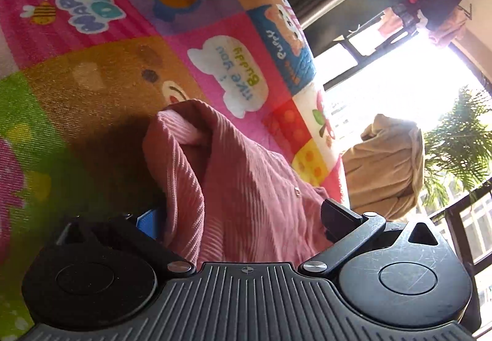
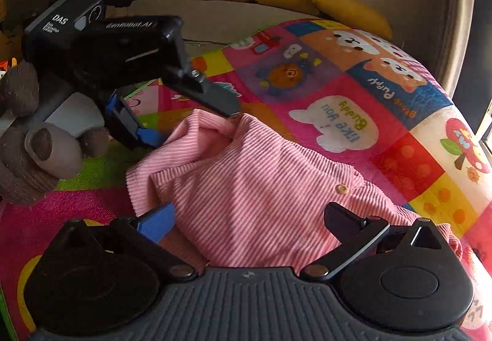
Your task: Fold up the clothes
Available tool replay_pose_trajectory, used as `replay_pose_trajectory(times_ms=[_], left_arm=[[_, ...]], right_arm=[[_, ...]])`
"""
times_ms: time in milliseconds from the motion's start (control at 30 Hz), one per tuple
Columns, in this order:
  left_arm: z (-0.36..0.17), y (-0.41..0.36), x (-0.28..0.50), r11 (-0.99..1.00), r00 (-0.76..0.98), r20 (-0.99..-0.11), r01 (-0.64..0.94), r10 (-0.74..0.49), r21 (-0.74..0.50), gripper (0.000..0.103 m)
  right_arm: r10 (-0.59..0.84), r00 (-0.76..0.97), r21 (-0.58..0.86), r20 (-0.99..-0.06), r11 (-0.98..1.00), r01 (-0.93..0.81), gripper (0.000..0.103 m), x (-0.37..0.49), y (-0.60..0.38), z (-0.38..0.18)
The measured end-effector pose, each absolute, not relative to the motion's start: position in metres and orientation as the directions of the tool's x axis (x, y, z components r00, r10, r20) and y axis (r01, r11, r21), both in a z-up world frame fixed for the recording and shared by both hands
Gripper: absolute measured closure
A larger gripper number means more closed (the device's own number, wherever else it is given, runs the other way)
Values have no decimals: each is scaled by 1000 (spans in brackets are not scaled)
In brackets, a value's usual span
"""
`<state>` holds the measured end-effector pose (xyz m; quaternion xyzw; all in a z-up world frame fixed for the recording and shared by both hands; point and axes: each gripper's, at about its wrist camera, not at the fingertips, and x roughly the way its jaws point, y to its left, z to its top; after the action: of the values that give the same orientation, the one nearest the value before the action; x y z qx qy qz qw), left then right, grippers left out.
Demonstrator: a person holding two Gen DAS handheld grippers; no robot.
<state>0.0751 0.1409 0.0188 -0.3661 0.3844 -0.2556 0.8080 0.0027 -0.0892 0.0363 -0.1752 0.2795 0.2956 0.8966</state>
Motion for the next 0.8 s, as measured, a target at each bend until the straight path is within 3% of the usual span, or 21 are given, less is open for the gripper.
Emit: replay_pose_trajectory(times_ms=[200,400,633,800], left_arm=[[48,119,81,583,546,-395,223,-739,-782,0],[59,134,70,606,597,-381,232,-706,-761,0],[20,189,64,598,678,-427,22,-598,-801,0],[4,161,81,525,598,-404,31,-692,-851,0]], right_arm=[[435,638,-216,-635,693,-688,0,7,-39,22],[332,722,-290,-607,754,-590,0,23,-28,14],[332,737,-125,-589,863,-489,0,38,-68,28],[333,748,-225,-574,814,-535,0,23,-52,21]])
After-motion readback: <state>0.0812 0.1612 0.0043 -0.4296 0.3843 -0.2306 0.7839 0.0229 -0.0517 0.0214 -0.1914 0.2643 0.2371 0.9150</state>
